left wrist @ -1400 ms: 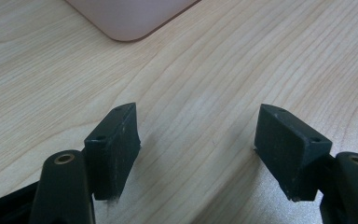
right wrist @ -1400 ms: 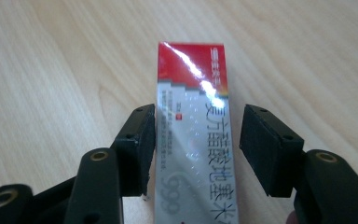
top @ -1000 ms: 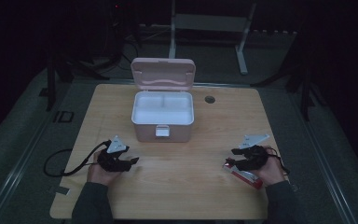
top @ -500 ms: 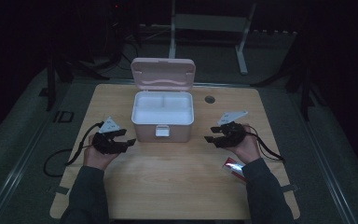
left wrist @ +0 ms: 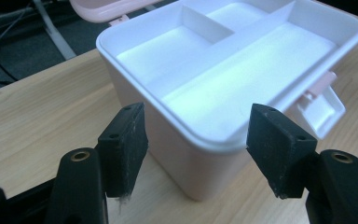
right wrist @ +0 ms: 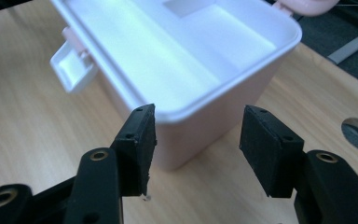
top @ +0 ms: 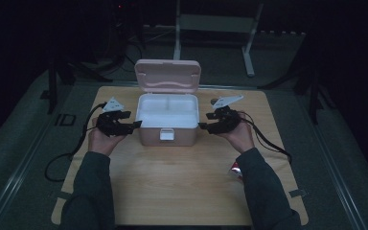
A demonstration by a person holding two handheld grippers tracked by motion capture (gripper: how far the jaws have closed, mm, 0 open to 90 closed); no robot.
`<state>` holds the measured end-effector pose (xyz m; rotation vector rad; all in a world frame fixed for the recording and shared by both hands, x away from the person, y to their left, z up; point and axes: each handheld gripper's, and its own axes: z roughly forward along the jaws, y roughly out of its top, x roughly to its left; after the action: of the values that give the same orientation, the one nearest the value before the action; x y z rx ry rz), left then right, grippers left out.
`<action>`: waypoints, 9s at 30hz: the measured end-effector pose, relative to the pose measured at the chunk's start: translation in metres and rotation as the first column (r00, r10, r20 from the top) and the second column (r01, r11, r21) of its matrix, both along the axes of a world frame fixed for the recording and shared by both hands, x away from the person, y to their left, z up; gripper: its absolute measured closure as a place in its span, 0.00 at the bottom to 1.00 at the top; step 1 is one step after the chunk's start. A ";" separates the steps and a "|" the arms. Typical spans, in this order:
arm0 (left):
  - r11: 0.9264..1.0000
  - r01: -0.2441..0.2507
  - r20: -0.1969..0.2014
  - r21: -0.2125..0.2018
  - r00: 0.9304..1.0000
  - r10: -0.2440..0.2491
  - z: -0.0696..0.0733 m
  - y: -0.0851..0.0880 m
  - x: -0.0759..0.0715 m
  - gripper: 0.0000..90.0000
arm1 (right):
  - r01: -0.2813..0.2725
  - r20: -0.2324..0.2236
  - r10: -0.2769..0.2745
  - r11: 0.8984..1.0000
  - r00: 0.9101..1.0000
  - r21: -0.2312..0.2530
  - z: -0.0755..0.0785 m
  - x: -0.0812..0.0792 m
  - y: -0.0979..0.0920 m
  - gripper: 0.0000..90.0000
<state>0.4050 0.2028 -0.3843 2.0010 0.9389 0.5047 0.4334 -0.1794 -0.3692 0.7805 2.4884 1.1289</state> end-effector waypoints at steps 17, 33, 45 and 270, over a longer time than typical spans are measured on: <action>0.999 -0.033 -0.083 -0.033 0.996 0.030 -0.018 -0.011 0.029 0.43 | 0.036 -0.071 -0.034 0.999 0.997 0.030 -0.013 0.027 0.024 0.48; 0.997 -0.022 -0.116 -0.075 0.993 0.013 -0.022 -0.029 0.020 0.43 | 0.044 -0.081 -0.041 0.998 0.996 0.036 -0.014 0.017 0.004 0.48; 0.998 -0.021 -0.117 -0.062 0.993 0.013 -0.021 -0.058 -0.001 0.43 | 0.045 -0.090 -0.042 0.999 0.995 0.025 -0.013 -0.002 -0.024 0.48; 0.988 0.155 -0.064 0.017 0.986 -0.154 -0.080 -0.050 -0.082 0.43 | -0.310 -0.456 0.028 0.770 0.890 -0.558 -0.061 0.042 -0.129 0.79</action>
<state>0.3231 0.1532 -0.4641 2.0998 0.8102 0.3700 0.4750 -0.3081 -0.4300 0.6438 3.0690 0.1013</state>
